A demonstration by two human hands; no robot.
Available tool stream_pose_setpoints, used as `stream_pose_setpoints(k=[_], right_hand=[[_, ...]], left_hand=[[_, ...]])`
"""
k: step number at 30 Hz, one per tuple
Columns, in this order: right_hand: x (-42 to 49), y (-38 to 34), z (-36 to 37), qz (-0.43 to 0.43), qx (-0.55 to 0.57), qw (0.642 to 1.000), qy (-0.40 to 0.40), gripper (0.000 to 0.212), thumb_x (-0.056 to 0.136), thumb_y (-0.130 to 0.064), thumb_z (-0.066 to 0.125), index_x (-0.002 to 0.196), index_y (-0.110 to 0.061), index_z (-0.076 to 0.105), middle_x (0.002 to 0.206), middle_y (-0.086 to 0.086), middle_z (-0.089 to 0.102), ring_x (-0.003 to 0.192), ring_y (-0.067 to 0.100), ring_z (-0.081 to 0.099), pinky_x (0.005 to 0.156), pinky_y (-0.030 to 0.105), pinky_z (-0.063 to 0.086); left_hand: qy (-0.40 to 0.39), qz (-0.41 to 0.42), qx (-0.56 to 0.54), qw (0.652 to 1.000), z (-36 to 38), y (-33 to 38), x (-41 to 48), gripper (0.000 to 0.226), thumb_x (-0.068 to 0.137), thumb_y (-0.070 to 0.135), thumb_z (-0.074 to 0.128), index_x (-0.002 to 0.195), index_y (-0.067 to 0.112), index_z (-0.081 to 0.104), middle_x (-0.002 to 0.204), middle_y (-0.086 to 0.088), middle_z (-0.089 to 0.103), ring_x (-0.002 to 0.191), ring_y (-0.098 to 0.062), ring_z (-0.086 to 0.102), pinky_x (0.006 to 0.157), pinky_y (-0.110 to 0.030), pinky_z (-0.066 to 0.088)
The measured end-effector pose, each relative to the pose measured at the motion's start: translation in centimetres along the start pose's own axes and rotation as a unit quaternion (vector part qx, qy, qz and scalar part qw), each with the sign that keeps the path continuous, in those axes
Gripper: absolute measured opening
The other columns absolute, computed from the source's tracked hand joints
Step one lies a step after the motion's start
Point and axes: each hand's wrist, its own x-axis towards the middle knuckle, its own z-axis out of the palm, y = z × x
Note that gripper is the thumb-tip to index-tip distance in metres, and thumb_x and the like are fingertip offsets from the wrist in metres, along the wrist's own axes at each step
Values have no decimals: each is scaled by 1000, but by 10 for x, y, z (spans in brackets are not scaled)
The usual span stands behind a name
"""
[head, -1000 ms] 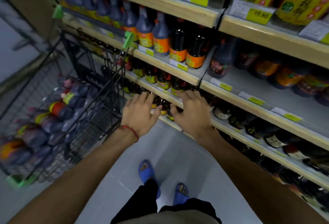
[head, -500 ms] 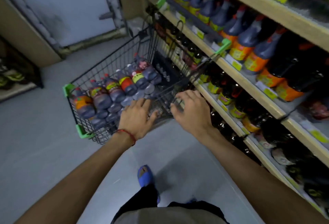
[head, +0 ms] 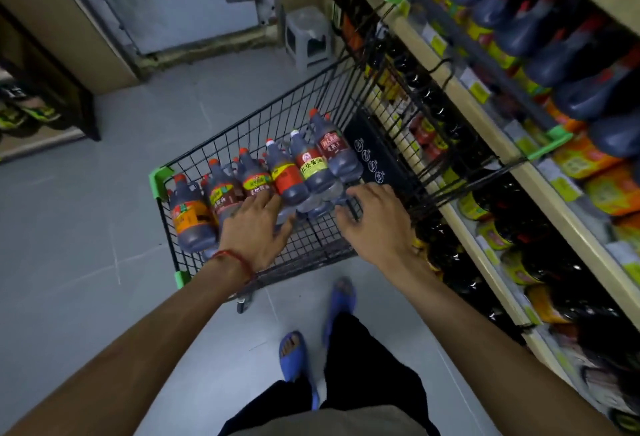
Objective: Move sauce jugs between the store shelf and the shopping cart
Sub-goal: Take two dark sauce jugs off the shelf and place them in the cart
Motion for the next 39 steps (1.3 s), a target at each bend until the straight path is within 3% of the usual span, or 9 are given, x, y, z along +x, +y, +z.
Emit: stream_pose_setpoints(k=[9, 13, 17, 20, 23, 25, 29, 34, 39], right_hand=[[134, 55, 55, 44, 9, 988, -146, 44, 94, -38, 66, 130, -13, 62, 127, 7, 61, 124, 31, 51, 96, 43, 48], [176, 82, 92, 51, 19, 985, -165, 50, 89, -36, 71, 126, -5, 59, 120, 15, 60, 115, 37, 54, 89, 48, 54], [206, 104, 126, 76, 29, 977, -199, 71, 90, -37, 74, 143, 0, 46, 138, 21, 49, 125, 36, 47, 97, 45, 48], [225, 115, 147, 93, 42, 975, -199, 83, 88, -43, 76, 149, -2, 37, 141, 20, 42, 127, 33, 43, 92, 37, 45], [240, 123, 162, 130, 50, 968, -208, 98, 83, -47, 81, 154, -2, 30, 146, 22, 41, 133, 36, 41, 96, 41, 45], [248, 125, 171, 157, 64, 959, -226, 108, 81, -46, 84, 158, -2, 23, 149, 22, 40, 136, 37, 41, 102, 46, 46], [255, 121, 185, 203, 110, 941, -248, 121, 77, -39, 88, 162, -4, 9, 151, 22, 39, 134, 40, 48, 104, 56, 50], [262, 122, 189, 254, 110, 930, -240, 122, 63, -34, 96, 158, -8, 23, 145, 19, 43, 130, 38, 50, 104, 53, 50], [248, 115, 186, 289, 118, 922, -228, 111, 54, -39, 96, 144, -8, 39, 133, 15, 52, 115, 34, 61, 92, 52, 58]], left_hand=[[-57, -70, -11, 996, 32, -6, 116, 37, 101, 51, 43, 119, 21, 53, 117, -2, 57, 113, -28, 58, 85, -45, 51], [-85, -116, -32, 989, 52, 2, 164, 43, 101, 49, 46, 128, 17, 53, 129, -6, 55, 113, -33, 57, 84, -47, 50], [-121, -174, -51, 976, 82, -6, 188, 45, 100, 47, 48, 134, 16, 49, 140, -7, 49, 120, -34, 53, 89, -50, 50], [-153, -217, -62, 962, 101, -17, 194, 51, 100, 44, 50, 143, 17, 43, 147, -7, 42, 130, -32, 47, 96, -52, 49], [-181, -249, -86, 947, 114, -26, 197, 56, 100, 41, 54, 147, 16, 39, 152, -9, 39, 136, -35, 42, 100, -56, 48], [-188, -254, -109, 942, 122, -30, 197, 58, 100, 36, 56, 150, 14, 36, 152, -12, 38, 135, -37, 43, 98, -56, 49], [-173, -250, -153, 940, 131, -31, 196, 67, 98, 33, 60, 153, 14, 29, 145, -20, 37, 111, -44, 58, 86, -55, 57], [-169, -238, -168, 942, 134, -35, 193, 68, 99, 26, 60, 156, 14, 26, 149, -22, 33, 111, -43, 58, 88, -48, 56], [-154, -217, -181, 947, 128, -49, 185, 53, 98, 21, 59, 148, 11, 42, 148, -13, 40, 112, -38, 59, 82, -45, 57]])
